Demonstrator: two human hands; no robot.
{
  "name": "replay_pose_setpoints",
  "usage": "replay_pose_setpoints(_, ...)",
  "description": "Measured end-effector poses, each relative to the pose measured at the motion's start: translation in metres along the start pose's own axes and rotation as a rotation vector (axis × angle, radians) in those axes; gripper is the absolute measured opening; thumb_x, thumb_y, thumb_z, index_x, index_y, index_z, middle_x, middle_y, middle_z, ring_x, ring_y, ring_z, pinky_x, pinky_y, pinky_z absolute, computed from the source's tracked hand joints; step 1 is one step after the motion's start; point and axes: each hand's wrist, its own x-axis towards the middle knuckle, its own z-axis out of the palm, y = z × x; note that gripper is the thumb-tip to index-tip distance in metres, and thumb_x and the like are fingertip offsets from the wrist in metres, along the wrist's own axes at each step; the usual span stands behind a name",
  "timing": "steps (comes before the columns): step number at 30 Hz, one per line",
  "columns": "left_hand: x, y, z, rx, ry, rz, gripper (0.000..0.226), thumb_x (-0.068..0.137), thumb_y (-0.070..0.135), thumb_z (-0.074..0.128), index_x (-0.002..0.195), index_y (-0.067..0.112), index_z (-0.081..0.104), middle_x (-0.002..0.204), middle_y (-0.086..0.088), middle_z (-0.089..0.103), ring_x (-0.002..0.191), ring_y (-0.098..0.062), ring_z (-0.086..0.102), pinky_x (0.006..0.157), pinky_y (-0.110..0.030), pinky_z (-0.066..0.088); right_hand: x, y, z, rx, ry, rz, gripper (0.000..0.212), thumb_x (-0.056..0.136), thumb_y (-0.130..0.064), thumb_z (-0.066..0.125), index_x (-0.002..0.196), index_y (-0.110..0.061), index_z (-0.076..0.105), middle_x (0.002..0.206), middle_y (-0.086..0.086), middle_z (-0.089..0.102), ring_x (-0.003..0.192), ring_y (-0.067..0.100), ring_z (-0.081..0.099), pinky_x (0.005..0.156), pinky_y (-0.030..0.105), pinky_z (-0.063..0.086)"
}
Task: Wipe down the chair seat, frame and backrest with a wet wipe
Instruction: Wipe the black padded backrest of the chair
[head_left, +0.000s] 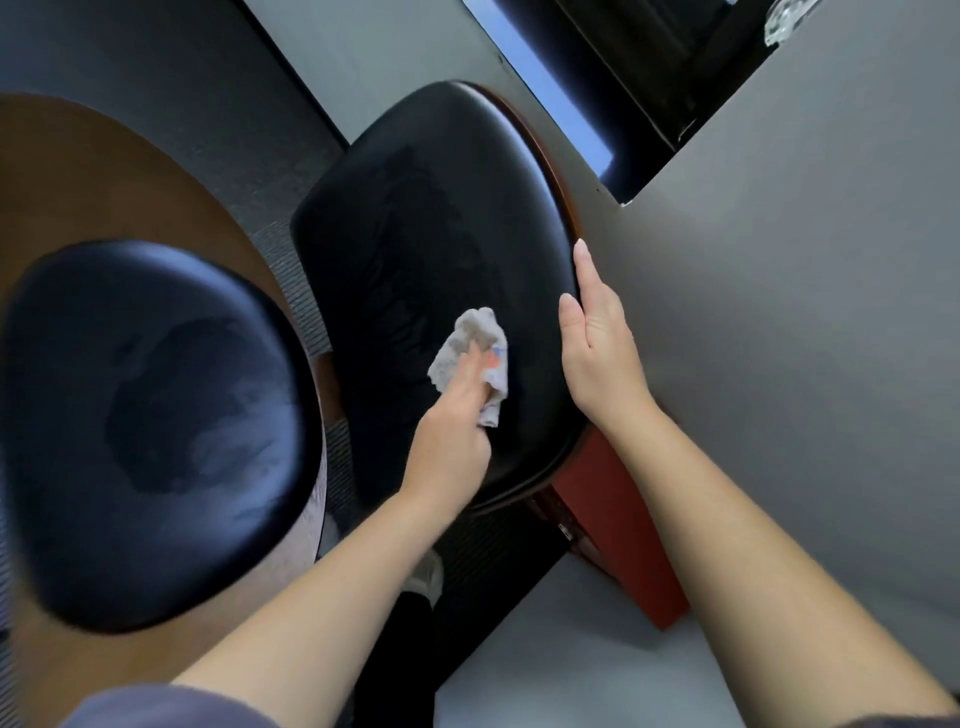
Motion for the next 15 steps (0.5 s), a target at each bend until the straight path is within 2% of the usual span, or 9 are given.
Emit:
replay_pose_setpoints(2,-0.005,0.005,-0.003,-0.020,0.010,-0.110,0.064,0.096,-0.003,0.036,0.149,0.033,0.035,0.135,0.002,0.055,0.100,-0.005,0.059,0.078,0.000,0.037,-0.007,0.004,0.003,-0.008,0.016,0.006,0.052,0.104,-0.034,0.028,0.151,-0.040,0.008,0.148,0.000,0.035,0.132,0.006,0.033,0.095,0.025,0.029)
replay_pose_setpoints(4,-0.019,0.019,0.003,-0.004,-0.065,0.035,0.069,0.093,-0.010,0.038,0.151,0.026,0.033,0.143,0.004,0.048,0.119,-0.002,0.052,0.094,0.000,0.034,-0.012,0.006,0.006,-0.015,0.039,-0.010,0.052,0.103,-0.035,0.028,0.151,-0.040,0.009,0.146,0.005,0.037,0.133,0.012,0.035,0.095,0.028,0.033)
replay_pose_setpoints(6,-0.030,0.013,0.009,-0.004,-0.081,0.156,0.069,0.092,-0.013,0.039,0.151,0.022,0.032,0.155,0.002,0.036,0.141,-0.003,0.032,0.110,-0.007,0.023,-0.015,0.005,0.007,-0.010,0.058,-0.005,0.052,0.103,-0.034,0.028,0.152,-0.039,0.010,0.144,0.005,0.039,0.128,0.011,0.038,0.092,0.029,0.035)
replay_pose_setpoints(7,-0.031,0.006,0.009,-0.009,-0.066,0.086,0.070,0.093,-0.011,0.038,0.151,0.026,0.032,0.155,-0.001,0.037,0.141,-0.008,0.035,0.107,-0.006,0.026,-0.018,0.004,0.008,-0.003,0.057,0.004,0.052,0.104,-0.034,0.028,0.152,-0.039,0.009,0.142,0.004,0.039,0.123,0.008,0.040,0.089,0.028,0.035)
replay_pose_setpoints(9,-0.030,-0.003,0.011,-0.022,-0.012,-0.119,0.071,0.092,-0.008,0.035,0.150,0.032,0.033,0.146,-0.008,0.048,0.126,-0.021,0.052,0.088,-0.004,0.038,-0.024,0.002,0.008,0.001,0.052,0.026,0.052,0.104,-0.034,0.028,0.151,-0.040,0.008,0.140,0.002,0.040,0.111,0.002,0.040,0.084,0.026,0.032)
replay_pose_setpoints(10,-0.032,0.002,0.011,-0.025,0.005,-0.137,0.072,0.091,-0.009,0.035,0.150,0.032,0.033,0.146,-0.007,0.048,0.122,-0.020,0.054,0.084,-0.005,0.039,-0.028,0.002,0.008,0.004,0.051,0.031,0.052,0.104,-0.034,0.028,0.151,-0.040,0.007,0.139,0.002,0.041,0.107,0.001,0.039,0.084,0.026,0.031)
replay_pose_setpoints(12,-0.045,0.013,0.014,-0.010,-0.029,0.005,0.071,0.092,-0.011,0.038,0.152,0.026,0.031,0.155,0.005,0.034,0.135,-0.007,0.040,0.095,0.000,0.030,-0.031,0.002,0.008,0.013,0.051,0.032,0.052,0.104,-0.033,0.028,0.151,-0.040,0.008,0.136,0.003,0.042,0.102,0.000,0.038,0.083,0.025,0.031)
replay_pose_setpoints(14,-0.060,0.005,0.018,0.035,-0.060,0.161,0.067,0.093,-0.011,0.043,0.151,0.021,0.032,0.157,0.004,0.025,0.146,-0.008,0.023,0.109,-0.004,0.018,-0.032,0.001,0.007,0.020,0.055,0.035,0.052,0.104,-0.033,0.028,0.151,-0.040,0.009,0.132,0.004,0.045,0.098,0.001,0.039,0.081,0.025,0.031)
replay_pose_setpoints(15,-0.064,-0.005,0.018,0.044,-0.065,0.130,0.068,0.092,-0.012,0.043,0.151,0.021,0.032,0.158,0.002,0.026,0.146,-0.011,0.024,0.109,-0.004,0.018,-0.032,0.000,0.007,0.022,0.055,0.041,0.052,0.104,-0.033,0.028,0.151,-0.040,0.009,0.131,0.004,0.046,0.096,0.002,0.040,0.079,0.025,0.032)
